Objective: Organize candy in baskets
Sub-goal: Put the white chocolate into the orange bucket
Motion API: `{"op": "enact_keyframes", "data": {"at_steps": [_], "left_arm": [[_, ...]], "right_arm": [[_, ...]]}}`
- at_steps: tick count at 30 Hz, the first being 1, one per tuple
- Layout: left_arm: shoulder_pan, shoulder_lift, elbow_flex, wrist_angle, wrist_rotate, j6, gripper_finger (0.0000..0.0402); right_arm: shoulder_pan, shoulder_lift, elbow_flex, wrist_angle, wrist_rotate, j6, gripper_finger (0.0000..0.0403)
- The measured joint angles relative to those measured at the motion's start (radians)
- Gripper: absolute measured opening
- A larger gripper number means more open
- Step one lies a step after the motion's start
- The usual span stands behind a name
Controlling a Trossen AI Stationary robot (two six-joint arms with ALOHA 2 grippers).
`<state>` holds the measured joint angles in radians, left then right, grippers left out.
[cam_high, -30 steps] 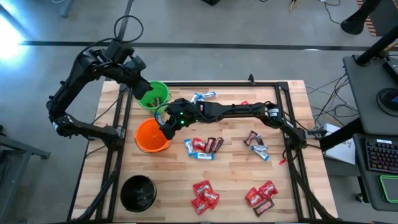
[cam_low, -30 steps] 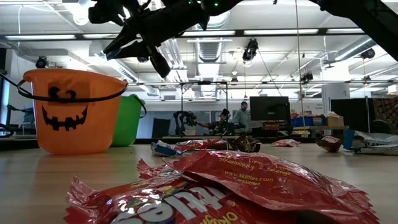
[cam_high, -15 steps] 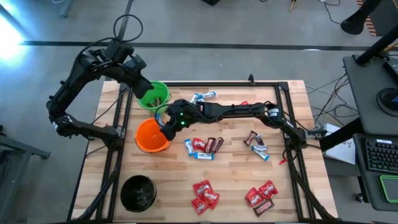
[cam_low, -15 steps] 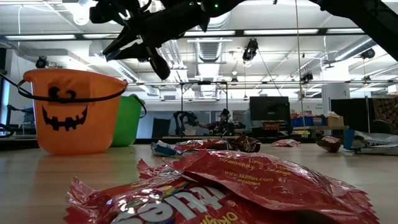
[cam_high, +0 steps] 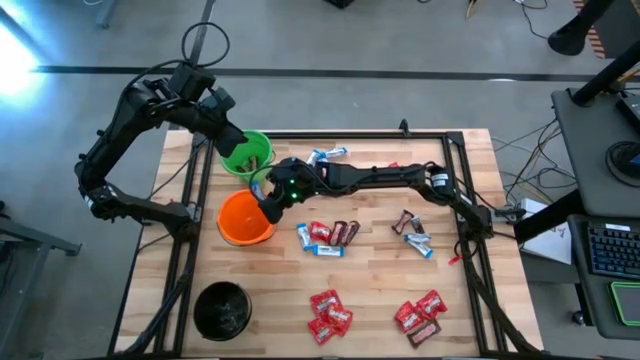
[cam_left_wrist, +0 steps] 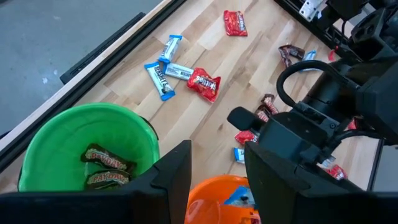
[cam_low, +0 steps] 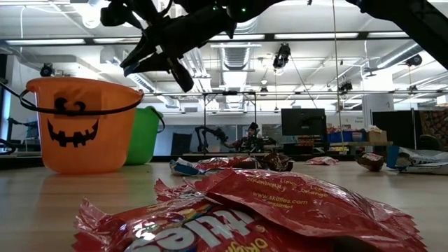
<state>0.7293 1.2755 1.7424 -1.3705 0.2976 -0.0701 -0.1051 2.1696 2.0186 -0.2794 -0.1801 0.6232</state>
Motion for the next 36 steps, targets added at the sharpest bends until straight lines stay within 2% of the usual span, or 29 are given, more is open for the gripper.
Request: {"op": "enact_keyframes", "data": {"at_steps": [4,10,16,25,29,36], "left_arm": [[0.000,0.000,0.000,0.000,0.000,0.000,0.0130],[0.000,0.000,0.000,0.001,0.000,-0.003,0.0130],[0.000,0.000,0.000,0.002,0.001,-0.021,0.0130],[0.000,0.000,0.000,-0.024,0.001,-0.048,0.0130],[0.000,0.000,0.000,-0.036,0.001,-0.047,0.0130],[0.000,0.000,0.000,-0.036,0.001,-0.047,0.0130]], "right_arm": [[-0.002,0.000,0.000,0.001,0.005,0.004,0.0036],[-0.021,0.028,0.000,0.027,-0.134,0.029,0.0036],[-0.040,0.054,0.003,0.031,-0.213,0.034,0.0036],[-0.061,0.053,0.004,0.024,-0.217,0.021,0.0036],[-0.062,0.053,0.004,0.023,-0.283,0.037,0.0036],[-0.058,0.053,0.005,0.019,-0.295,0.039,0.0036]]}}
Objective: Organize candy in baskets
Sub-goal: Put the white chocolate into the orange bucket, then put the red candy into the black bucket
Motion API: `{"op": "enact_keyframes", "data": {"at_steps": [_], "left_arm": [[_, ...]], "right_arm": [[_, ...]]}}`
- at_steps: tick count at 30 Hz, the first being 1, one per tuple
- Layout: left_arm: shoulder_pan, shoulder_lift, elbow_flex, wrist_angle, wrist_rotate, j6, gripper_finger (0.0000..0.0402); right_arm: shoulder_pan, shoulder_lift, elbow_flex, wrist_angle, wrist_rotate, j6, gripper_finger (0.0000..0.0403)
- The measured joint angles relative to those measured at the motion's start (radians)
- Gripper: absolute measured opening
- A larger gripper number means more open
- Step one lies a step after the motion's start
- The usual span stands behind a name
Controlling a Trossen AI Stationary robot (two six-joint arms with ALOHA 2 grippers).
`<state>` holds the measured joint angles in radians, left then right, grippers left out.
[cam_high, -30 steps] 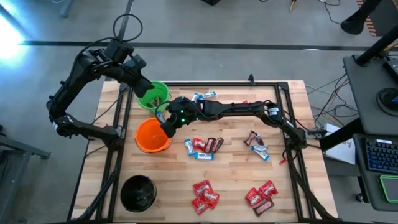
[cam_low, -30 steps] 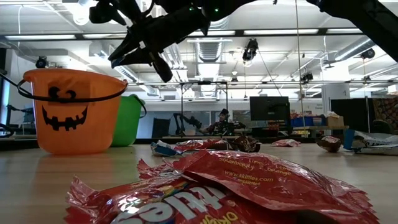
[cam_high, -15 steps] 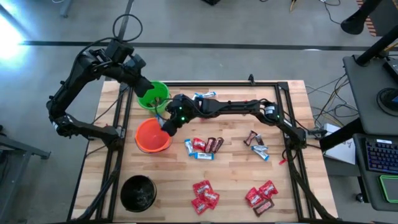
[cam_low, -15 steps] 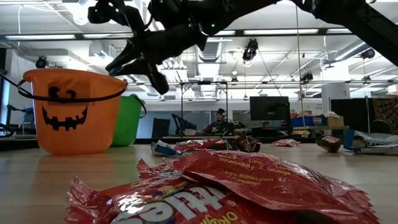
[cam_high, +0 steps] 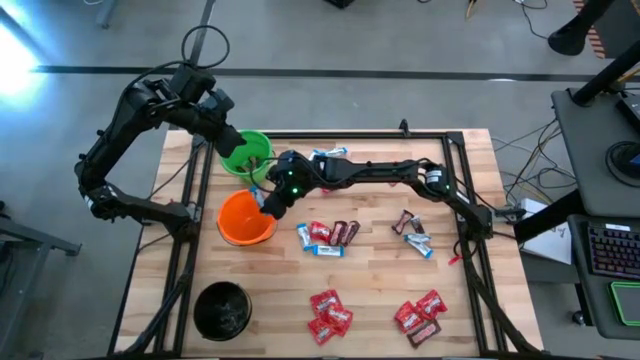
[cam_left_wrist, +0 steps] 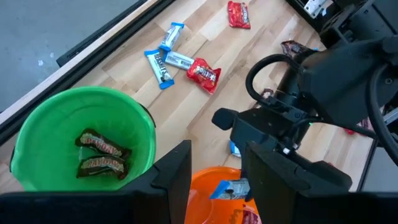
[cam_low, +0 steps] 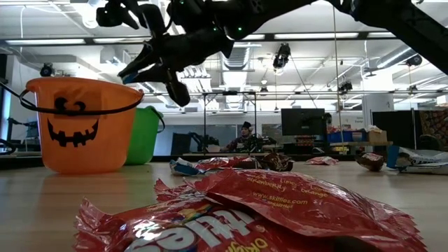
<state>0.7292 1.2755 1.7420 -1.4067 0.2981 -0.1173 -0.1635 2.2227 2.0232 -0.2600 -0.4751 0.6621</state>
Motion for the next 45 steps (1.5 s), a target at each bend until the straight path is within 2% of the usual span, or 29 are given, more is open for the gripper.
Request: {"op": "enact_keyframes", "data": {"at_steps": [6,16,30,45], "left_arm": [[0.000,0.000,0.000,0.000,0.000,-0.005,0.0130],[0.000,0.000,0.000,0.000,0.000,-0.025,0.0130],[0.000,0.000,0.000,-0.004,0.000,-0.031,0.0130],[0.000,0.000,0.000,-0.006,0.000,-0.052,0.0130]], "right_arm": [[-0.001,-0.001,0.000,-0.004,0.037,0.019,0.0037],[-0.001,-0.003,0.000,-0.004,0.025,-0.025,0.0040],[0.000,-0.031,0.001,0.004,0.031,-0.109,0.0142],[-0.001,-0.031,0.001,0.004,0.004,-0.122,0.0150]]}}
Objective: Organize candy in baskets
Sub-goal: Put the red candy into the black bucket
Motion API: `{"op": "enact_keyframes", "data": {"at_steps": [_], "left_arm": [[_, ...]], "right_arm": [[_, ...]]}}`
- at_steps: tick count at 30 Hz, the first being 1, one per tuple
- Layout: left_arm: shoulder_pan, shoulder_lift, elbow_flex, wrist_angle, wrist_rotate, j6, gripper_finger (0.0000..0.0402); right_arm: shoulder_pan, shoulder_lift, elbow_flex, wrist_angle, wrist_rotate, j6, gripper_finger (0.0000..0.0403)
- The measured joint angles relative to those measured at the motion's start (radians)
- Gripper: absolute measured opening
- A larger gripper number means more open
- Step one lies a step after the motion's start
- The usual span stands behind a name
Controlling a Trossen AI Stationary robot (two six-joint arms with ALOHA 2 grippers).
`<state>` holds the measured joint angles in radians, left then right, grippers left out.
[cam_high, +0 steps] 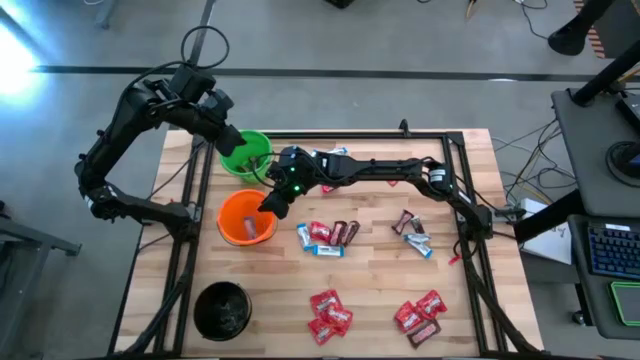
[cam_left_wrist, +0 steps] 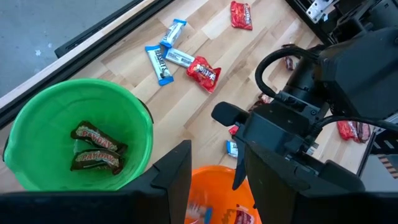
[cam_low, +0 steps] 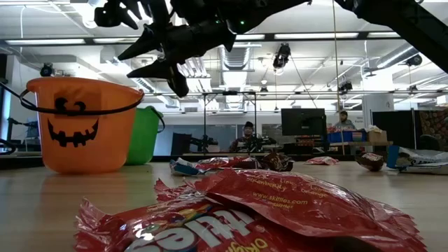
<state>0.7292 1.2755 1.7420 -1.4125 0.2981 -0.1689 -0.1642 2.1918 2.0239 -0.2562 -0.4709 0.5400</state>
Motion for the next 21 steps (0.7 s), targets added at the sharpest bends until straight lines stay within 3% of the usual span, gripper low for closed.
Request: {"op": "enact_keyframes", "data": {"at_steps": [6,10,12,15,17,21], "left_arm": [[0.000,0.002,0.000,0.000,0.000,-0.001,0.0130],[0.000,0.018,0.000,0.022,0.000,-0.009,0.0130],[0.000,0.032,0.000,0.032,0.003,-0.013,0.0130],[0.000,0.056,0.000,0.031,0.006,0.004,0.0130],[-0.002,0.071,0.000,0.033,-0.039,-0.008,0.0130],[-0.005,0.102,0.000,0.033,-0.077,-0.015,0.0130]], "right_arm": [[-0.013,-0.005,0.000,-0.037,-0.001,-0.016,0.0150],[-0.072,-0.051,0.000,-0.277,0.023,-0.064,0.0146],[-0.101,-0.087,0.000,-0.454,0.117,-0.134,0.0141],[-0.120,-0.135,0.000,-0.719,0.345,-0.195,0.0133],[-0.126,-0.155,0.000,-0.848,0.455,-0.196,0.0128],[-0.131,-0.185,0.000,-0.976,0.517,-0.224,0.0120]]}}
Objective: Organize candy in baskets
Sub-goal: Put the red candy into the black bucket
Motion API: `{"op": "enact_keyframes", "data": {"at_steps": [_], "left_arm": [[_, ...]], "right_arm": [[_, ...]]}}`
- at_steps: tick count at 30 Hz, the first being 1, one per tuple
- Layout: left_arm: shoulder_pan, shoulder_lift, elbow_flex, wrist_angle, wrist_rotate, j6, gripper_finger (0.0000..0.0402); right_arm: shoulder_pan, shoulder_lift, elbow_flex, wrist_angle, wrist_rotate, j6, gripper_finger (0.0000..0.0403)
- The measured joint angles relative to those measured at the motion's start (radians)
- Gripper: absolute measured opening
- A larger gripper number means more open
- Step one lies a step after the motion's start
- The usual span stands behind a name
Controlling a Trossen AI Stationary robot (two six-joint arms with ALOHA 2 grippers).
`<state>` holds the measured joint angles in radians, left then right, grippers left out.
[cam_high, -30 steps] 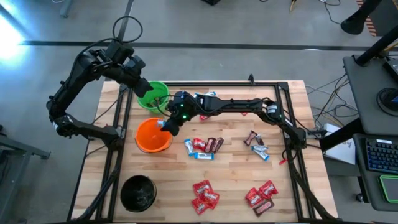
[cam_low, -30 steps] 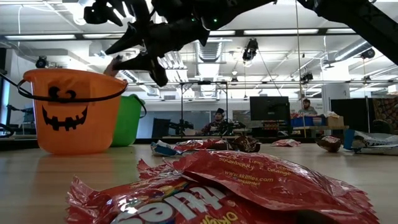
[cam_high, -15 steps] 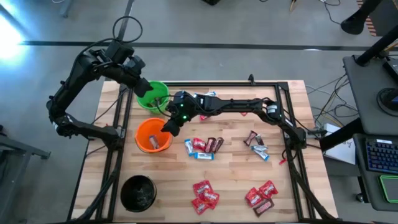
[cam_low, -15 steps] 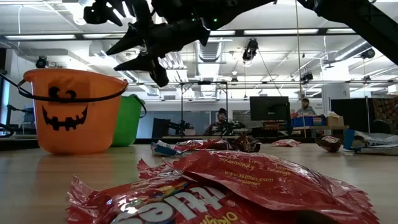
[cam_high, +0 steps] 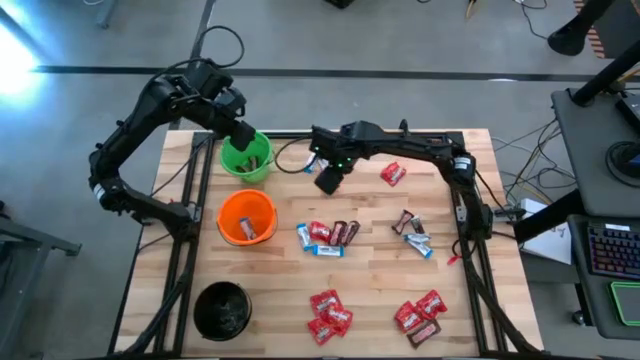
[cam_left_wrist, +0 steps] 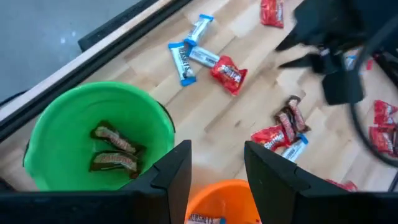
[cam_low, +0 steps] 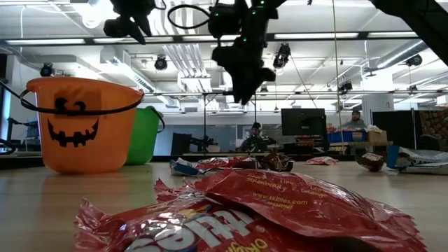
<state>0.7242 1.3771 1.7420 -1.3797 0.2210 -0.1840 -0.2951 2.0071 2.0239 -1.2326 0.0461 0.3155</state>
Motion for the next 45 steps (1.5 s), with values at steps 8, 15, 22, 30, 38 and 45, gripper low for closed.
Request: {"op": "enact_keyframes", "data": {"at_steps": [8,15,22,30,38,45], "left_arm": [[-0.002,0.074,0.000,0.058,0.170,0.107,0.0130],[-0.003,0.154,0.010,0.127,0.308,0.087,0.0130],[-0.013,0.181,0.043,0.203,0.072,0.057,0.0130],[-0.009,0.181,0.088,0.216,0.050,0.190,0.0130],[0.002,0.180,0.103,0.211,0.050,0.317,0.0130],[0.047,0.181,0.110,0.258,0.046,0.297,0.0130]], "right_arm": [[0.000,0.004,-0.040,-0.032,0.087,-0.207,0.0107],[-0.061,0.004,-0.125,-0.032,0.111,-0.045,0.0091],[-0.135,0.002,-0.208,-0.022,0.118,0.148,0.0100],[-0.192,-0.011,-0.312,0.014,0.088,0.170,0.0106],[-0.241,-0.163,-0.436,0.119,0.083,0.229,0.0108],[-0.312,-0.291,-0.667,0.341,0.087,0.560,0.0111]]}}
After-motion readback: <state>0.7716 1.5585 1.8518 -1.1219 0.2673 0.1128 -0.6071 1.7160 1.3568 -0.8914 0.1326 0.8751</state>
